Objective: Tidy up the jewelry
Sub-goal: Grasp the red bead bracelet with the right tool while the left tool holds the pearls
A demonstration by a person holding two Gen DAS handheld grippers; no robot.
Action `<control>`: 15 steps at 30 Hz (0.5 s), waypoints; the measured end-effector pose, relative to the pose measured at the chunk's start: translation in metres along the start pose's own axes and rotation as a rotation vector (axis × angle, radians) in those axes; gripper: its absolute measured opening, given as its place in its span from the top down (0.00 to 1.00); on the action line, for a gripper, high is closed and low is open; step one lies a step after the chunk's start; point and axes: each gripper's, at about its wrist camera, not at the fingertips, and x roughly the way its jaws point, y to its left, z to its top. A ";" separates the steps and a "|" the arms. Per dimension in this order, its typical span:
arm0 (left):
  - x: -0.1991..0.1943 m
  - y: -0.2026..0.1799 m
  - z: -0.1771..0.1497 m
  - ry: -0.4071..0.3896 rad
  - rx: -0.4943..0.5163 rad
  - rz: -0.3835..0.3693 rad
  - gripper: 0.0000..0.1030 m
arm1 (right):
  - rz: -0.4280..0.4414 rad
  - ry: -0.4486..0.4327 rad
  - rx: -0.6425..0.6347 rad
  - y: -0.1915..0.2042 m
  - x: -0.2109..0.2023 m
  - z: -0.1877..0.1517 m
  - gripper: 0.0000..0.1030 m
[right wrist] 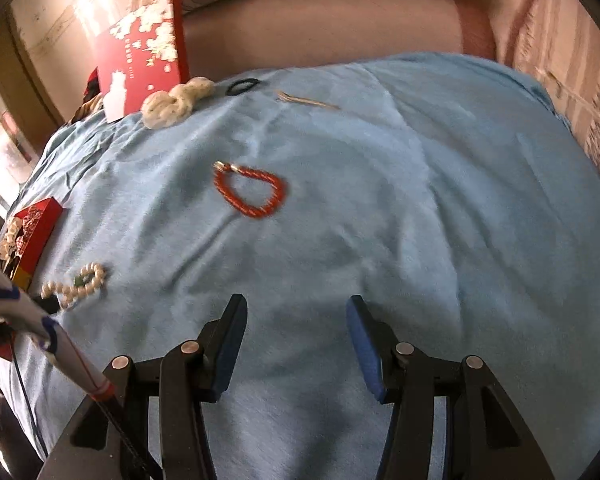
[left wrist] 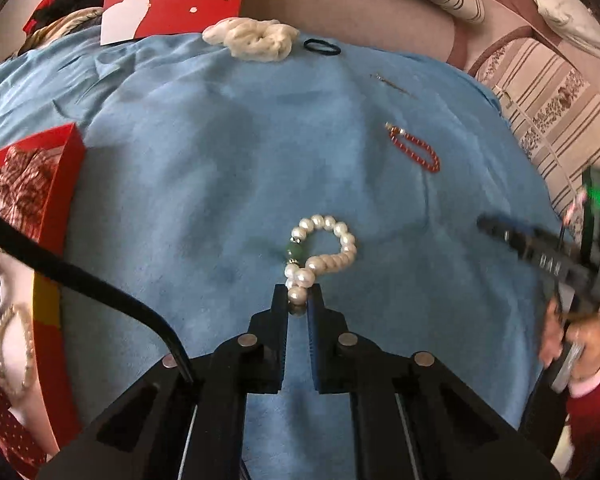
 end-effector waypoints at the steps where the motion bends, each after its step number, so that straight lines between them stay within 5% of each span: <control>1: 0.002 0.001 -0.002 -0.001 0.004 0.002 0.91 | 0.003 -0.006 -0.023 0.008 0.002 0.006 0.46; 8: 0.015 0.001 0.000 -0.016 -0.010 -0.054 0.86 | -0.019 0.003 -0.219 0.059 0.036 0.051 0.46; 15: 0.023 -0.005 0.008 -0.038 0.016 -0.068 0.80 | -0.043 0.078 -0.261 0.064 0.079 0.065 0.48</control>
